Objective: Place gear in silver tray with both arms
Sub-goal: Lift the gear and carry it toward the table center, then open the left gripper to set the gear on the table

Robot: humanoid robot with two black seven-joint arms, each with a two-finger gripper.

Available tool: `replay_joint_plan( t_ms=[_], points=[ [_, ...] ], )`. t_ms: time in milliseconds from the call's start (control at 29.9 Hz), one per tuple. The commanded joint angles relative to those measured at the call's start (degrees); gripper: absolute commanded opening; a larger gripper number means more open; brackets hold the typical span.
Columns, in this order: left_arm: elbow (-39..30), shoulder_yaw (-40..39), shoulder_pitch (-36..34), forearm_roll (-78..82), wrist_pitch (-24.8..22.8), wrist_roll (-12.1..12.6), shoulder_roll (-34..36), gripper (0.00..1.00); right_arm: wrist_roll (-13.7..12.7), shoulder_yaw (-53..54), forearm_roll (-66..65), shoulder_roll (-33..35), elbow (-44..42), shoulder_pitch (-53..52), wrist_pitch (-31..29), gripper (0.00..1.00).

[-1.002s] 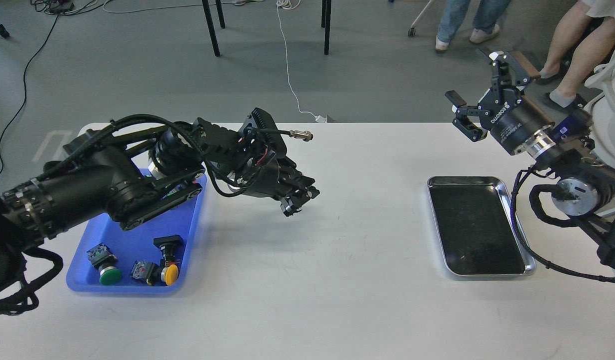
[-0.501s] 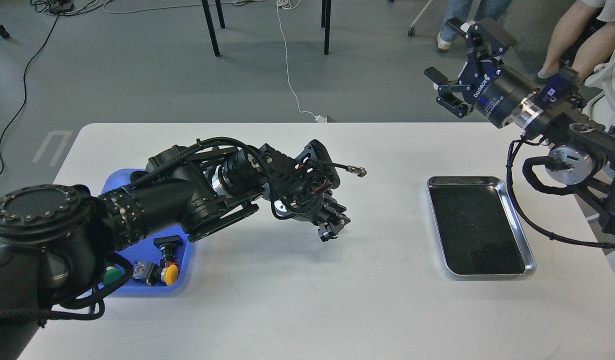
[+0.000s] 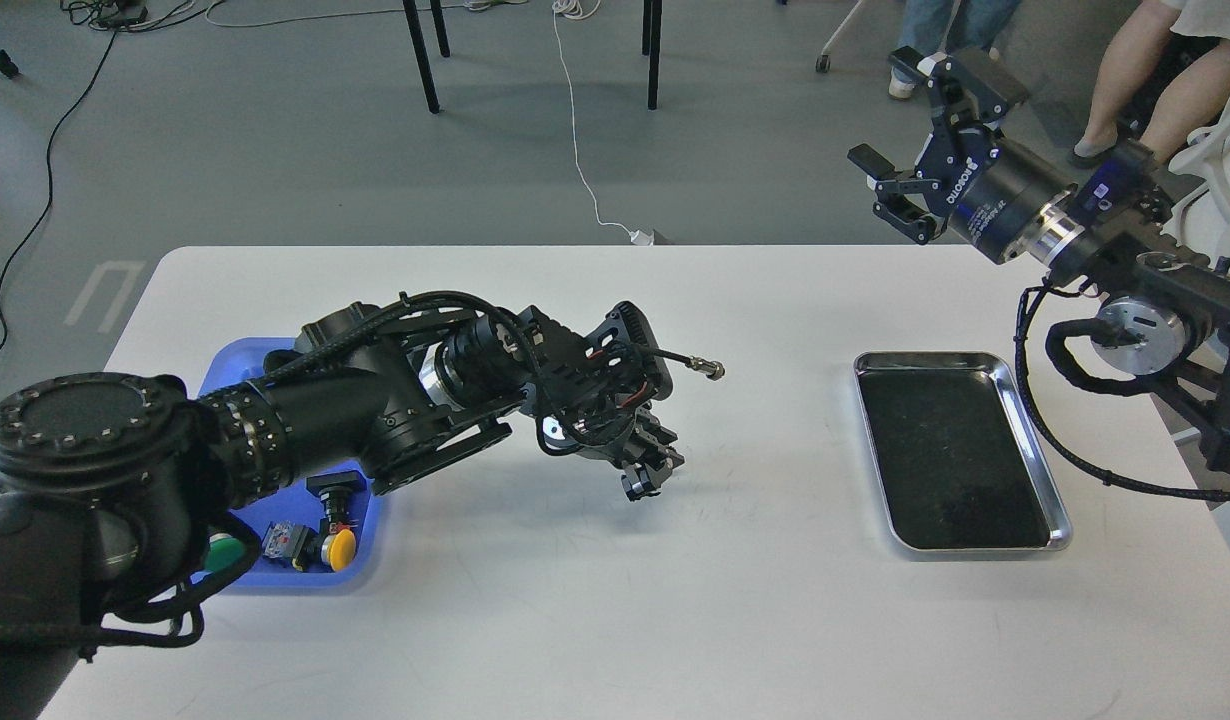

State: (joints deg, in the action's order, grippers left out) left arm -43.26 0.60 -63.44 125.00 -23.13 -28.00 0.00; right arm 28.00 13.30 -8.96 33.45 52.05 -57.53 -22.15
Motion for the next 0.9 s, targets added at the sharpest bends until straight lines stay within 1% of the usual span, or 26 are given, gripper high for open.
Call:
replay_joint_plan(
  t_ms=[0, 301, 367, 434, 468, 568, 601, 768, 869],
  points=[
    [0.11, 0.45, 0.24, 0.0, 0.02, 0.0, 0.0, 0.2, 0.0, -0.03, 0.0, -0.05, 0.07, 0.05, 0.0, 0.99],
    [0.2, 0.54, 0.51, 0.0, 0.02, 0.0, 0.0, 0.22, 0.0, -0.03, 0.0, -0.13, -0.02, 0.31, 0.0, 0.99],
    [0.2, 0.45, 0.59, 0.0, 0.02, 0.0, 0.0, 0.25, 0.0, -0.03, 0.0, -0.13, -0.02, 0.31, 0.0, 0.99],
    [0.2, 0.45, 0.51, 0.0, 0.02, 0.0, 0.0, 0.32, 0.0, -0.03, 0.0, -0.13, -0.02, 0.31, 0.0, 0.99],
    [0.2, 0.45, 0.51, 0.0, 0.02, 0.0, 0.0, 0.39, 0.0, -0.03, 0.0, -0.13, -0.02, 0.31, 0.0, 0.99],
    [0.2, 0.28, 0.42, 0.0, 0.02, 0.0, 0.0, 0.64, 0.0, -0.03, 0.0, -0.05, -0.02, 0.31, 0.0, 0.99],
    [0.2, 0.19, 0.33, 0.0, 0.02, 0.0, 0.0, 0.7, 0.0, -0.03, 0.0, -0.05, -0.02, 0.31, 0.0, 0.99],
    [-0.07, -0.42, -0.28, 0.0, 0.19, 0.0, 0.0, 0.8, 0.0, 0.06, 0.0, 0.22, 0.07, 0.57, -0.09, 0.99],
    [-0.42, -1.21, -0.99, 0.0, 0.63, 0.0, 0.0, 0.87, 0.0, -0.03, 0.0, 1.97, 0.42, 1.01, -0.18, 0.99]
  ],
)
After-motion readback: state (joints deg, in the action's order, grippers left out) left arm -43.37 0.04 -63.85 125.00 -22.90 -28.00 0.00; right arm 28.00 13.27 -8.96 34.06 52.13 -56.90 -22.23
